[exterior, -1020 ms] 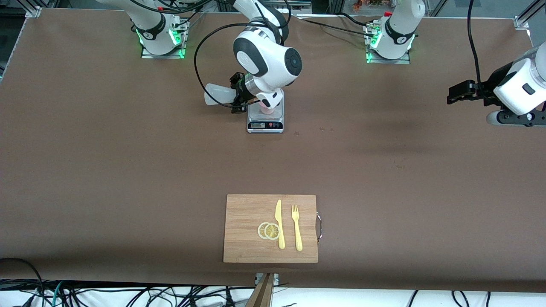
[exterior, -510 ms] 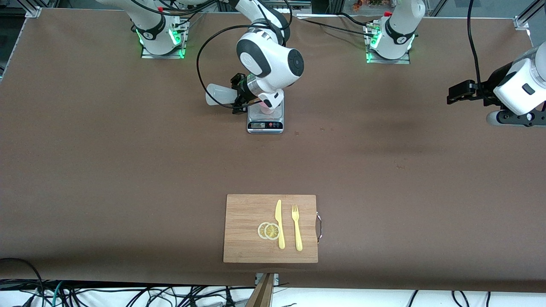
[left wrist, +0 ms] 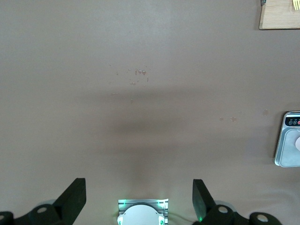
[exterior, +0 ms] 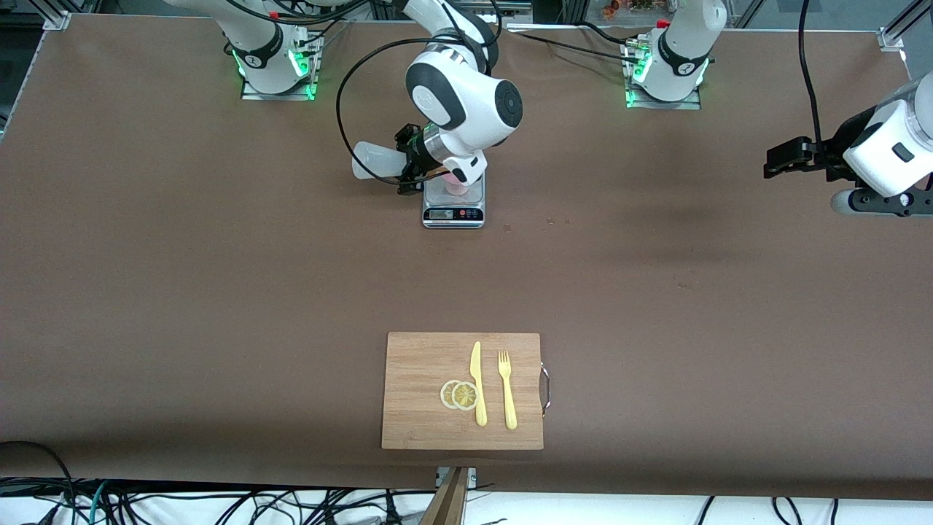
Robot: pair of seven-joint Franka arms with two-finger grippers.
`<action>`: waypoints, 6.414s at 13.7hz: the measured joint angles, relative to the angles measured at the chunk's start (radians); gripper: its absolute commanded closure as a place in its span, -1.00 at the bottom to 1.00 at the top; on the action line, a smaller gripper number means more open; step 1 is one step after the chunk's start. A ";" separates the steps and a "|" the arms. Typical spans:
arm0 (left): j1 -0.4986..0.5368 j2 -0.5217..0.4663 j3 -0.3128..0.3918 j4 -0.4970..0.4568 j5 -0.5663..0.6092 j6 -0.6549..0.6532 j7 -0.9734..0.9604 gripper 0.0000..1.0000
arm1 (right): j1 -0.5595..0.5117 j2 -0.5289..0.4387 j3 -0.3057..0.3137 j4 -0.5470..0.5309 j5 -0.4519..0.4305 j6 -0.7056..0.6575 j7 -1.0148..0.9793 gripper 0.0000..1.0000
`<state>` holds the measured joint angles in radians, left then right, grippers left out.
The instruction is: Add sauce to pink cup with both arms
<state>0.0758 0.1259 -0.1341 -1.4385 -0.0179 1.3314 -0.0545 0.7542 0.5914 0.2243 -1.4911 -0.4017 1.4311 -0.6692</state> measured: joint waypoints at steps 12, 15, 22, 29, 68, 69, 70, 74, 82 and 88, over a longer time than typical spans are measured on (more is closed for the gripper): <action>-0.001 0.000 -0.001 0.000 0.000 0.000 0.000 -1.00 | 0.027 0.056 0.002 0.069 -0.042 -0.057 0.000 1.00; -0.001 0.000 -0.001 0.000 0.000 0.000 0.000 -1.00 | 0.033 0.059 0.002 0.072 -0.053 -0.066 0.000 1.00; -0.001 0.000 -0.002 0.000 0.000 0.000 0.000 -1.00 | 0.014 0.059 -0.001 0.095 -0.051 -0.070 -0.025 1.00; -0.001 0.000 -0.002 0.000 0.000 0.000 0.000 -1.00 | -0.200 0.016 -0.007 0.119 0.165 0.044 -0.305 1.00; -0.002 0.005 -0.003 0.004 -0.002 0.003 0.000 -1.00 | -0.819 0.194 -0.440 -0.240 1.396 -0.083 -1.858 -1.00; -0.002 0.005 -0.003 0.004 -0.002 0.003 0.000 -1.00 | -0.819 0.185 -0.452 -0.222 1.359 -0.084 -1.834 -1.00; -0.002 0.005 -0.003 0.004 -0.002 0.003 0.000 -1.00 | -0.819 0.172 -0.465 -0.210 1.317 -0.085 -1.800 -1.00; -0.002 0.005 -0.003 0.004 -0.002 0.003 0.000 -1.00 | -0.811 0.067 -0.482 -0.183 1.118 -0.044 -1.551 -1.00; -0.002 0.006 -0.004 0.005 -0.002 0.003 0.000 -1.00 | -0.733 -0.313 -0.296 -0.177 0.480 0.219 -0.627 -1.00; -0.002 0.006 -0.004 0.005 -0.002 0.003 0.000 -1.00 | -0.742 -0.475 -0.243 -0.185 0.381 0.209 0.208 -1.00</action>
<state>0.0738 0.1321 -0.1384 -1.4334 -0.0202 1.3343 -0.0545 0.0125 0.1166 -0.0186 -1.6760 -0.0207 1.6400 -0.4609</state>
